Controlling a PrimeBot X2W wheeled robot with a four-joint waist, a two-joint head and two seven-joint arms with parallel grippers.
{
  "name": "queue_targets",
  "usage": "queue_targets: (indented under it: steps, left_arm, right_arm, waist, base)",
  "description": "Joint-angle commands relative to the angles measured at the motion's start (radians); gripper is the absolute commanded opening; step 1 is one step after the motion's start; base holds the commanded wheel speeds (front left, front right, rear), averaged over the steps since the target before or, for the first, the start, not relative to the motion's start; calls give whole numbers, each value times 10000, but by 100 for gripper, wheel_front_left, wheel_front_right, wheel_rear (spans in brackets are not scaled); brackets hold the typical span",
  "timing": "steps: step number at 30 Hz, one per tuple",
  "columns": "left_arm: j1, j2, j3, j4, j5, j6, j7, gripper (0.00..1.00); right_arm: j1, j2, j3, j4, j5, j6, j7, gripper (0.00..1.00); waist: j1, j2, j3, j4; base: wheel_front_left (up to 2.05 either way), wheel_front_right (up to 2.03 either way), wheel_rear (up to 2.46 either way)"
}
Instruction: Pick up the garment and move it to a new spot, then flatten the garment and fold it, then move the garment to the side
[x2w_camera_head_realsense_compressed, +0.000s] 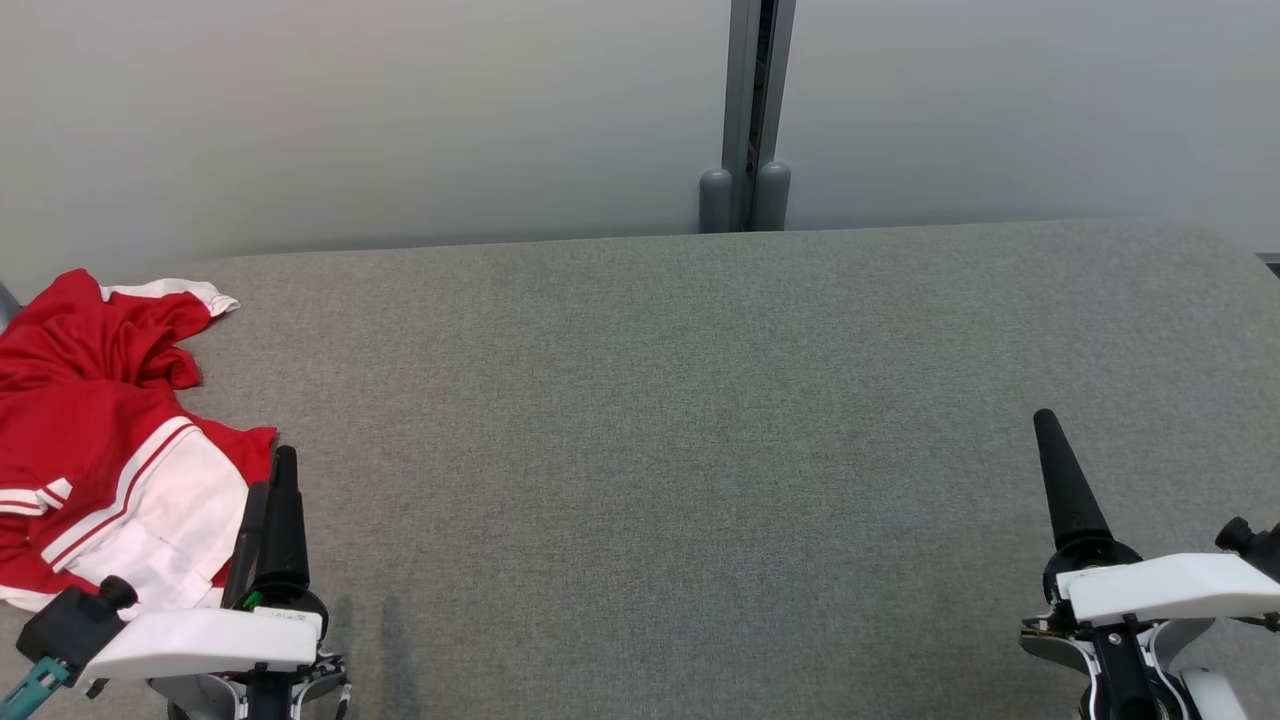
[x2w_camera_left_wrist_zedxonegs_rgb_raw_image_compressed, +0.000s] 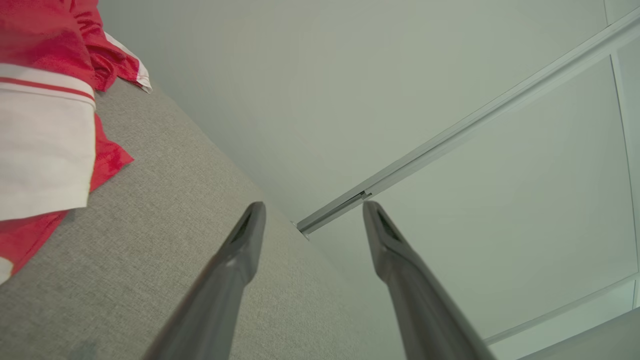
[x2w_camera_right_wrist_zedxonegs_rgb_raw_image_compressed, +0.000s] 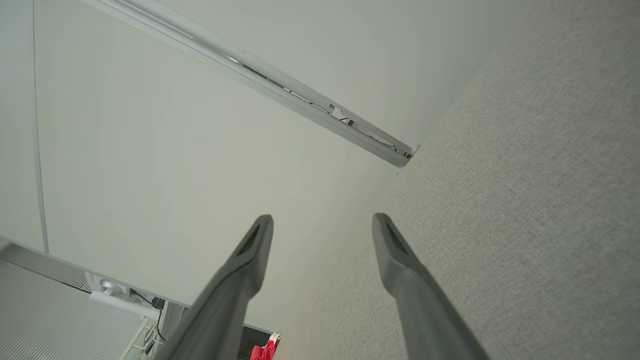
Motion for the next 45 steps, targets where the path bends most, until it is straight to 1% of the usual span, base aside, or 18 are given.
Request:
queue_targets:
  steps: [1, 8, 16, 23, 33, 45]
  left_arm:
    - [-269, 85, -65, -199, 537, 103, -98, 100]
    - [-227, 94, -296, -318, 2087, 428, -336, 100]
    - [-226, 101, -519, -258, 3745, 657, -586, 100]
    - [-206, 108, -700, -241, 4854, 899, -793, 100]
    - [-178, 126, -749, -355, 6089, 1084, -1063, 100]
    - [-43, 134, -857, -348, 7248, 1262, -1359, 100]
  right_arm:
    - [-320, -95, 71, -235, -564, 11, -137, 100]
    - [-380, -107, 383, -331, -2315, 13, -380, 100]
    - [-444, -168, 593, -393, -4217, 14, -634, 100]
    - [-488, -158, 537, -480, -5649, 16, -840, 100]
    - [-485, -146, 530, -218, -7085, 17, -1109, 100]
    - [-627, -162, 736, 59, -8228, 20, -1400, 100]
  waist:
    - [0, 0, 5, 3]
    - [0, 0, 29, 10]
    - [0, 0, 55, 12]
    - [0, 0, 67, 20]
    - [0, 0, 59, 50]
    - [0, 0, 29, 70]
  base:
    - [0, 0, 0]
    - [0, 0, 0]
    - [0, 0, 0]
    - [0, 0, 0]
    - [0, 0, 0]
    - [0, 0, 0]
